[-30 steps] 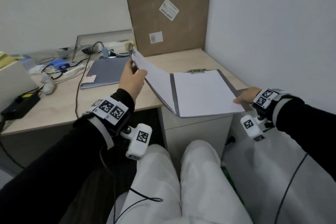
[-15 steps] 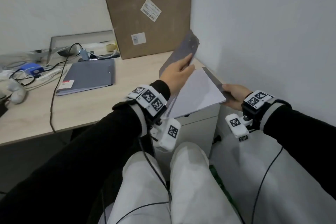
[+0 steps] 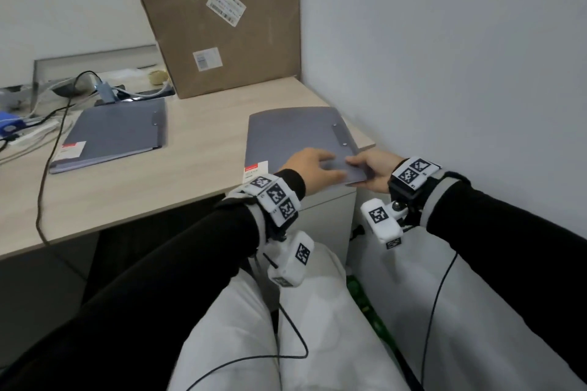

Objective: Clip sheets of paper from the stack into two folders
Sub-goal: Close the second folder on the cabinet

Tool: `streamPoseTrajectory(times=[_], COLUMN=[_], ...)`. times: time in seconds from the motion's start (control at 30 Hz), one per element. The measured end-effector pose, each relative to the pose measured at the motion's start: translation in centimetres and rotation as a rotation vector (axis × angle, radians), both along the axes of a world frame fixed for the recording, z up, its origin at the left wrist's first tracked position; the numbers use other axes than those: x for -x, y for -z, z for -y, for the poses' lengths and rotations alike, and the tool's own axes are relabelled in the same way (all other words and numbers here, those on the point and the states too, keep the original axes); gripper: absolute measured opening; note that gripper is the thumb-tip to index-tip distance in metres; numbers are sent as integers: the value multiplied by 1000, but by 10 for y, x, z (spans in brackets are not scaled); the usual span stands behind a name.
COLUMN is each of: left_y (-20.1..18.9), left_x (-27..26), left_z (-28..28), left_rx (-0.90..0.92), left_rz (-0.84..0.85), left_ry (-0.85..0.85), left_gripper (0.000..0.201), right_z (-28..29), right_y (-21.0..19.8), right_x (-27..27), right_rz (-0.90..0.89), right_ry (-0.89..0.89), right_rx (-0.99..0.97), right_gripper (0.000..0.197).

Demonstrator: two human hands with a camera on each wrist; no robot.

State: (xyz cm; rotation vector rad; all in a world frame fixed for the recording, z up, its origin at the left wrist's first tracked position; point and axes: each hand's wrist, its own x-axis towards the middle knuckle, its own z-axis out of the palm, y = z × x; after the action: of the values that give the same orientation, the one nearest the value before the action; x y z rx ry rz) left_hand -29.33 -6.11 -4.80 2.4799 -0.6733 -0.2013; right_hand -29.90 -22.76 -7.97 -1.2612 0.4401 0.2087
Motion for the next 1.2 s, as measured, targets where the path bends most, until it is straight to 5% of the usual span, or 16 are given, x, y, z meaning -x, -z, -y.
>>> streamPoseTrajectory(times=[0.1, 0.23, 0.43, 0.6, 0.8, 0.97, 1.2], left_y=[-1, 13, 26, 12, -18, -24, -16], left_x=[-22, -49, -64, -65, -89, -126, -195], left_z=[-26, -69, -104, -133, -210, -283, -376], left_rx=[227, 266, 540, 915, 907, 837, 722], left_rz=[-7, -142, -483, -747, -541, -332, -298], left_ry=[-244, -512, -621, -538, -483, -653, -875], left_gripper=[34, 52, 75, 18, 7, 8, 14], right_z=[-5, -5, -15, -40, -105, -194, -298], right_y=[6, 6, -13, -33, -57, -60, -50], right_x=[-3, -5, -17, -43, -97, -161, -252], right_rz=[-33, 95, 303, 369, 336, 269, 149], right_ry=[60, 105, 49, 7, -109, -210, -348], right_rx=[40, -10, 14, -23, -11, 88, 441], right_gripper=[38, 44, 46, 41, 36, 42, 40])
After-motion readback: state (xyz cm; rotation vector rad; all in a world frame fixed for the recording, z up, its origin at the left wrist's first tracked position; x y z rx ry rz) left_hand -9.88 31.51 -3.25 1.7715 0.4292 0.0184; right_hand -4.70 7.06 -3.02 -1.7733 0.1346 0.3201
